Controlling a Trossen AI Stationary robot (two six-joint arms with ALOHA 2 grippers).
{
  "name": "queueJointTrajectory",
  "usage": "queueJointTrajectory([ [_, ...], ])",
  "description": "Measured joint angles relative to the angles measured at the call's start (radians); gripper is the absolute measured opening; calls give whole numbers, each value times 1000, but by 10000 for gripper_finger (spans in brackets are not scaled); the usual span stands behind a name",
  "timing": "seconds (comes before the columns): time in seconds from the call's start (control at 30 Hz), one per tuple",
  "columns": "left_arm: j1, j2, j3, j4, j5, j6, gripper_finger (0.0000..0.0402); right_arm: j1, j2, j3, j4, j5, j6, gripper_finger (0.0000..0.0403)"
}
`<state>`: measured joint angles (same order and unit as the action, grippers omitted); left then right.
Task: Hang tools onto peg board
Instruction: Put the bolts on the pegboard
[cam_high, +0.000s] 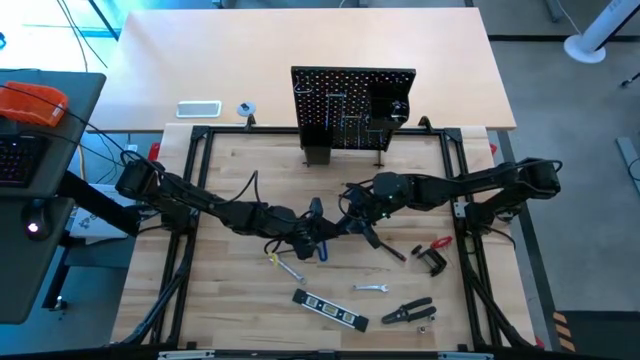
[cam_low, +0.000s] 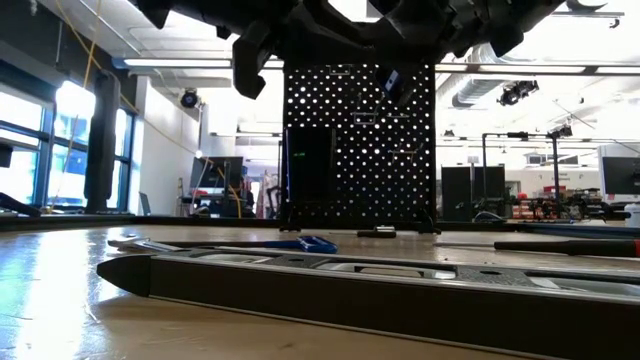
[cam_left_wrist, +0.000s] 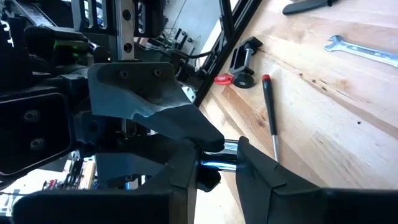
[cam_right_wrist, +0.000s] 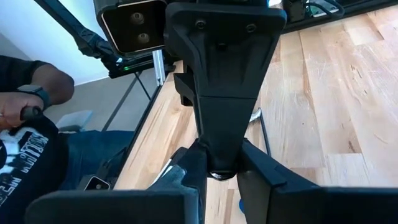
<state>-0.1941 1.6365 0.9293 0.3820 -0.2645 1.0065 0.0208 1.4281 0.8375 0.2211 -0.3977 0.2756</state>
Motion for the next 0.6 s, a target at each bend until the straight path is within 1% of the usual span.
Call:
queueJointTrajectory([
  [0.3, -9, 3, -1, 4, -19, -1, 69, 0, 0, 0, -14, 0, 4, 107],
  [0.43, -9, 3, -1, 3, -18, -3, 69, 0, 0, 2, -26, 1, 11, 116],
  [0.6, -12, 4, -1, 2, -28, -3, 69, 0, 0, 4, -48, 11, 11, 118],
])
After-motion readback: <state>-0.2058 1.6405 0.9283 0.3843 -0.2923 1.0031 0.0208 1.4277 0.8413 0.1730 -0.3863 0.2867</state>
